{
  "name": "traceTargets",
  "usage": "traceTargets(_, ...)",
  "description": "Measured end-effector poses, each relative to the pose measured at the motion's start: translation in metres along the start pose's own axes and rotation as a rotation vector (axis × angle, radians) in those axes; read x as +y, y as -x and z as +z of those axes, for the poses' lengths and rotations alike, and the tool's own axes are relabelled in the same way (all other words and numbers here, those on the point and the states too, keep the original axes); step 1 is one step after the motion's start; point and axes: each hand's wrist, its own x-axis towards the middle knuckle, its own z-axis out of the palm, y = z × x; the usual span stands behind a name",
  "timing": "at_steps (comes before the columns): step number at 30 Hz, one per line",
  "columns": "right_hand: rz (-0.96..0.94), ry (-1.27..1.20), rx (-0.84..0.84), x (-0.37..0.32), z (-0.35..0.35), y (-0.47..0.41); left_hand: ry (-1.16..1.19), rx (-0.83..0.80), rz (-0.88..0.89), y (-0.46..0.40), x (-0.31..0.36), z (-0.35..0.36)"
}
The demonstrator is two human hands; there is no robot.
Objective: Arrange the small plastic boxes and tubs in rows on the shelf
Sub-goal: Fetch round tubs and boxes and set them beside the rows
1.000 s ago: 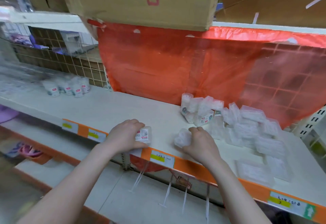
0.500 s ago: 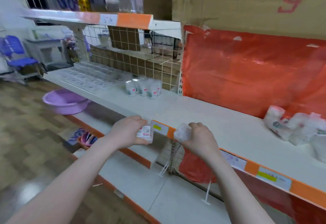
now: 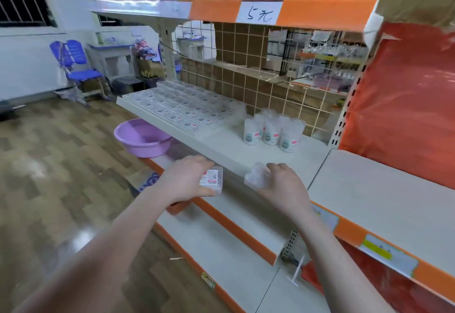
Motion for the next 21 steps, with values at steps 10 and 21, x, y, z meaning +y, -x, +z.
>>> traceTargets(10, 0.064, -0.084, -0.012, -0.056, 0.067, -0.147, -0.069, -0.033, 0.021, -0.127, -0.144, -0.018)
traceTargets(21, 0.238, -0.004, -0.013, -0.074, 0.102, -0.226, -0.031, -0.051, 0.257, -0.272, -0.189, -0.013)
